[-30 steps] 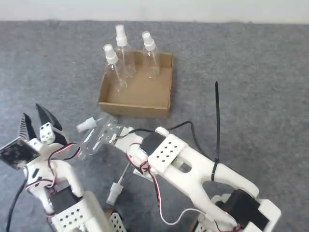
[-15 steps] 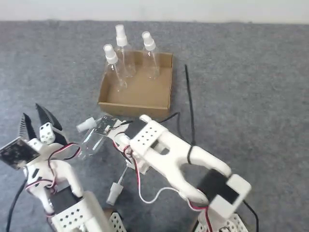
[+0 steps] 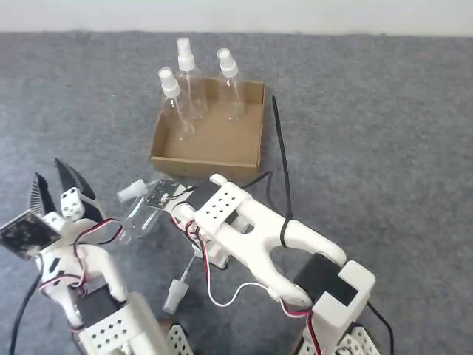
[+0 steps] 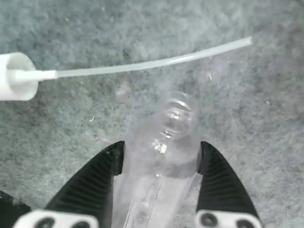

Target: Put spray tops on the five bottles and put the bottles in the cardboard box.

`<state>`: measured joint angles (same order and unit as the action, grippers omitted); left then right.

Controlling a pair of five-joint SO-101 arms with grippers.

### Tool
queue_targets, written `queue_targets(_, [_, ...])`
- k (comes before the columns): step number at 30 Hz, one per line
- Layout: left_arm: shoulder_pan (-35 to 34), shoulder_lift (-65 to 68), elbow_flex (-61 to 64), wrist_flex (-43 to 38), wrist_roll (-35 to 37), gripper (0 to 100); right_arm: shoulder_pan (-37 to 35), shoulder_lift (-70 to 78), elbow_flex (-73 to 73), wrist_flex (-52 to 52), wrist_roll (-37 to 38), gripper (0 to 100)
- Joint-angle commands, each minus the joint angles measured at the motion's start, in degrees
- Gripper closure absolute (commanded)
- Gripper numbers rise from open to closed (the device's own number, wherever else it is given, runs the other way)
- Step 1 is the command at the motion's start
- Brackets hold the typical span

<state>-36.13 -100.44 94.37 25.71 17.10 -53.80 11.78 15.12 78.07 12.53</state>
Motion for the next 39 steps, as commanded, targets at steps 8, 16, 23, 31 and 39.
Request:
queue_targets(8, [0.09, -0.35, -0.66, -2.2, 0.35, 87, 1.01, -6.73, -2.99, 2.68, -0.35, 89.7])
queue_targets(16, [0.09, -0.35, -0.57, -2.2, 0.35, 87, 1.01, -17.63, -1.76, 8.04, -0.35, 89.8])
queue_targets(23, [0.09, -0.35, -0.57, -2.2, 0.35, 87, 1.01, -25.45, 3.08, 4.35, -0.7, 89.8])
queue_targets(31, [0.18, -0.35, -0.57, -2.2, 0.35, 87, 1.1, -35.56, 5.1, 6.11, -0.7, 89.8])
queue_targets(39, [0.18, -0.35, -0.57, -2.2, 0.35, 87, 1.1, -45.32, 8.09, 6.2, -0.35, 89.8])
